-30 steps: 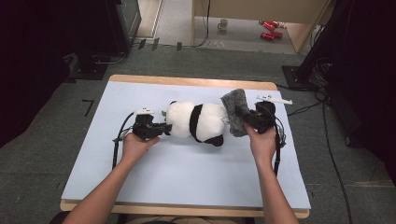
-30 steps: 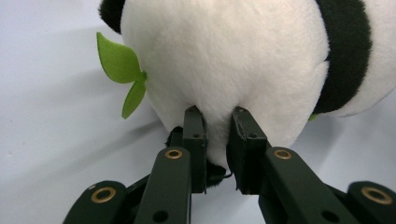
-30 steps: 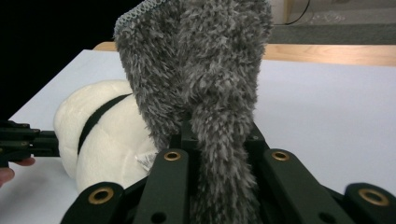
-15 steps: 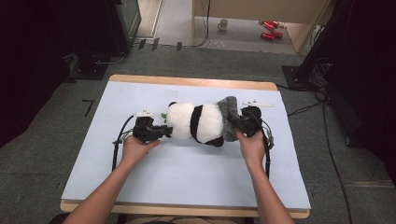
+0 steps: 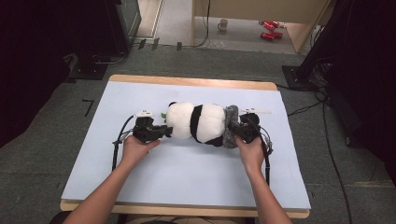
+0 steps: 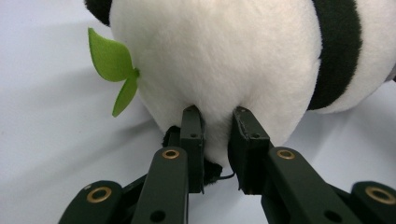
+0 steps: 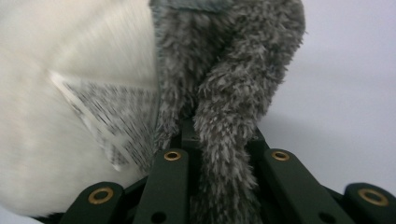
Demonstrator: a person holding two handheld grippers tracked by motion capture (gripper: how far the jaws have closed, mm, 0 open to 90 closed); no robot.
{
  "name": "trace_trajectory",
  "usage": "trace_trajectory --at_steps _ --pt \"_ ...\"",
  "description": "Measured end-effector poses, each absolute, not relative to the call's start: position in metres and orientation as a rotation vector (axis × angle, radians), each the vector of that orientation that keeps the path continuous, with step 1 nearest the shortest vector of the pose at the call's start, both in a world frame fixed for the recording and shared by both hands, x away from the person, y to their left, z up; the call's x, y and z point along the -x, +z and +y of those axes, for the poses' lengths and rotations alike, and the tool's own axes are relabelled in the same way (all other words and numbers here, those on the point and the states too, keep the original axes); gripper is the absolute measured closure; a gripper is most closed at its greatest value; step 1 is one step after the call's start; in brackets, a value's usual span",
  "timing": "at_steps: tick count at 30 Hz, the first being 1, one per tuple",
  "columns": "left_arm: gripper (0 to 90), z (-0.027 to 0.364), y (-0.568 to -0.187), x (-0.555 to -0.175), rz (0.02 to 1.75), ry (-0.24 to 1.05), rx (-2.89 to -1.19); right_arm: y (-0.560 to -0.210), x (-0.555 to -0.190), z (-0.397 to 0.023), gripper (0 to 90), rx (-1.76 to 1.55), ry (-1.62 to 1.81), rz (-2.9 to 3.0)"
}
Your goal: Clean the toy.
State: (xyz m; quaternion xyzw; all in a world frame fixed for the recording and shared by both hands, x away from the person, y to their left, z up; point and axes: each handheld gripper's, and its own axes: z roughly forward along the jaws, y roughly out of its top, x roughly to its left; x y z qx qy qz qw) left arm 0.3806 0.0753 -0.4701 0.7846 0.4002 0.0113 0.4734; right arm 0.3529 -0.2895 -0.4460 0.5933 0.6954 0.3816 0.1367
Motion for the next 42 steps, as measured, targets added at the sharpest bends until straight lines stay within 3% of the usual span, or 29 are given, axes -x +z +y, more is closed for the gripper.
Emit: trace_trajectory --at_steps 13,26,34,42 --pt "75.9 0.075 -0.470 -0.383 0.982 0.015 -1.905 -0.465 -0.353 -0.289 78.4 -1.798 1.071 2.061" --pt "76.1 0.073 -0.469 -0.381 0.977 0.016 -1.908 -0.422 -0.347 -0.322 78.4 -1.746 1.159 1.899" --pt "75.9 0.073 -0.468 -0.375 0.991 -0.003 -1.914 -0.389 -0.344 -0.310 78.4 -1.625 1.252 1.892" --pt "75.4 0.069 -0.472 -0.369 0.996 -0.018 -1.909 -0.392 -0.350 -0.290 78.3 -1.597 1.260 1.958"
